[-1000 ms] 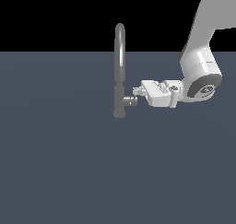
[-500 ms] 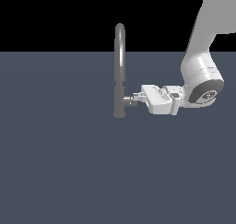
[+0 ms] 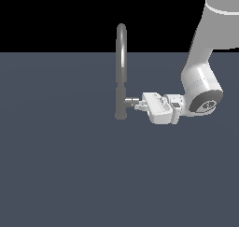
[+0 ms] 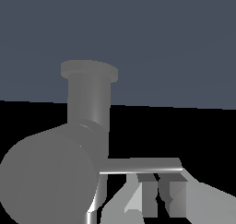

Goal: Turn on the faucet by rotating a designated handle.

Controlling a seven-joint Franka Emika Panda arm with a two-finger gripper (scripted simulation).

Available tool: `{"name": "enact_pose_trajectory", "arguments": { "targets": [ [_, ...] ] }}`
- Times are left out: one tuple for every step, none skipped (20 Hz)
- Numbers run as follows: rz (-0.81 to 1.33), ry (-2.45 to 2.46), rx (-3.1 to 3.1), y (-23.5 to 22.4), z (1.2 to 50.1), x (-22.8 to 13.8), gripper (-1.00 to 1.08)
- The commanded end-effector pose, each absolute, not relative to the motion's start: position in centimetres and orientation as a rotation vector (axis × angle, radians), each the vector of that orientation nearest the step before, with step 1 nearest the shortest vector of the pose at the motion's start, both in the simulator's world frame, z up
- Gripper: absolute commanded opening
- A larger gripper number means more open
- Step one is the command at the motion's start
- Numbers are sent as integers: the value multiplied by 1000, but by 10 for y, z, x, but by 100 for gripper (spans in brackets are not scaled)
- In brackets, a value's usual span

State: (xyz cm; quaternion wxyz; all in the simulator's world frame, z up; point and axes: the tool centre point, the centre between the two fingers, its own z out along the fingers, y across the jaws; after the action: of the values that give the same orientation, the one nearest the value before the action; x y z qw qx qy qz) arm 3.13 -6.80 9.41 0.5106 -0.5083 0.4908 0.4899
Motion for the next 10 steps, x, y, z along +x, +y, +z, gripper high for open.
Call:
{"name": "enact_pose_trajectory", "arguments": {
  "targets": [
    [1179, 1181, -1224, -68, 94, 31, -100],
    [1181, 1184, -1222, -68, 90, 32, -100],
    [1183, 1186, -1221, -68, 86, 32, -100],
    [1185, 1189, -1219, -68, 81, 33, -100],
    [1187, 1191, -1217, -68, 77, 33, -100],
    [1188, 1193, -1216, -68, 73, 34, -100],
    [1190, 1196, -1214, -68, 69, 34, -100],
    [1192, 1198, -1213, -68, 65, 35, -100],
    [1193, 1200, -1211, -68, 61, 35, -100],
    [1195, 1202, -1210, -68, 57, 35, -100]
  ]
}}
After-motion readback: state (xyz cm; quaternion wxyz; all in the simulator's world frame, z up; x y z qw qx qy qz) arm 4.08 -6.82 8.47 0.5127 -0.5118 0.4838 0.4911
